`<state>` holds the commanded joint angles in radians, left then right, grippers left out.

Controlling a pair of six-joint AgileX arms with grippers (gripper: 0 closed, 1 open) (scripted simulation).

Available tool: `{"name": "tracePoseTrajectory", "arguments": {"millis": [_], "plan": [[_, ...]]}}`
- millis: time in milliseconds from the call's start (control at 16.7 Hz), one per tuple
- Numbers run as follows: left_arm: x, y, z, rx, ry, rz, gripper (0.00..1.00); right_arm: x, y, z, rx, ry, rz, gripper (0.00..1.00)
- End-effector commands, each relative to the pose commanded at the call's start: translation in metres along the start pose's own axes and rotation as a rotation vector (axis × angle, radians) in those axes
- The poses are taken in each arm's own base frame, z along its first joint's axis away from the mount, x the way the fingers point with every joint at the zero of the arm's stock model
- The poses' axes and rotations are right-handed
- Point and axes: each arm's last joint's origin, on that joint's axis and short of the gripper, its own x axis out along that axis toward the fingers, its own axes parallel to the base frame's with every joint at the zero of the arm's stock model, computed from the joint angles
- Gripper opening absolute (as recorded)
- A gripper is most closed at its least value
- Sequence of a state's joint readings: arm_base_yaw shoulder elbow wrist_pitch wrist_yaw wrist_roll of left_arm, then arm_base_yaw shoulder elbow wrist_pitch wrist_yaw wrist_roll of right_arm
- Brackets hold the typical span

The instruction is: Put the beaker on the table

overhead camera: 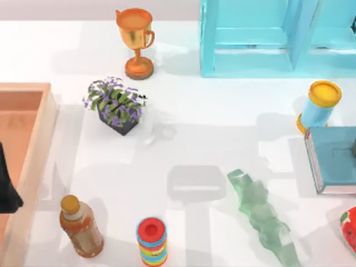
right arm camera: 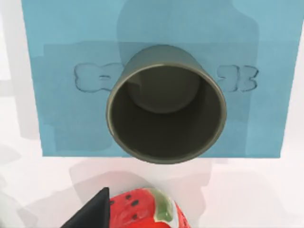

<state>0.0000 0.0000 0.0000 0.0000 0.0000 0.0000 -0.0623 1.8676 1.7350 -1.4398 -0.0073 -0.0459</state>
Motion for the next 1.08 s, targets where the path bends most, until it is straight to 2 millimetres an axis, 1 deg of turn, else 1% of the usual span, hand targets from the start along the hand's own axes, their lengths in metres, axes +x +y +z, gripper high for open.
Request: {"name": "tracePoseTrajectory", "arguments": {"millis": [120,240,360,600,720,780,1020,1080], "plan": [[0.0,0.0,0.0,0.0,0.0,0.0,1.0,0.001,0.002,0.0,-0.004,-0.002,0.0,1.0],[0.0,0.0,0.0,0.0,0.0,0.0,1.0,0.011,0.001,0.001,0.0,0.001,0.0,1.0],[0.0,0.0,0.0,0.0,0.0,0.0,1.0,0.031,0.001,0.003,0.0,0.002,0.0,1.0],[0.0,0.0,0.0,0.0,0.0,0.0,1.0,0.082,0.0,0.003,0.0,-0.007,0.0,1.0],[0.0,0.0,0.0,0.0,0.0,0.0,1.0,0.097,0.0,0.0,0.0,-0.002,0.0,1.0],[0.0,0.0,0.0,0.0,0.0,0.0,1.0,0.1,0.0,0.0,0.0,0.0,0.0,1.0],[0.0,0.0,0.0,0.0,0.0,0.0,1.0,0.1,0.0,0.0,0.0,0.0,0.0,1.0],[0.0,0.0,0.0,0.0,0.0,0.0,1.0,0.1,0.0,0.0,0.0,0.0,0.0,0.92]]}}
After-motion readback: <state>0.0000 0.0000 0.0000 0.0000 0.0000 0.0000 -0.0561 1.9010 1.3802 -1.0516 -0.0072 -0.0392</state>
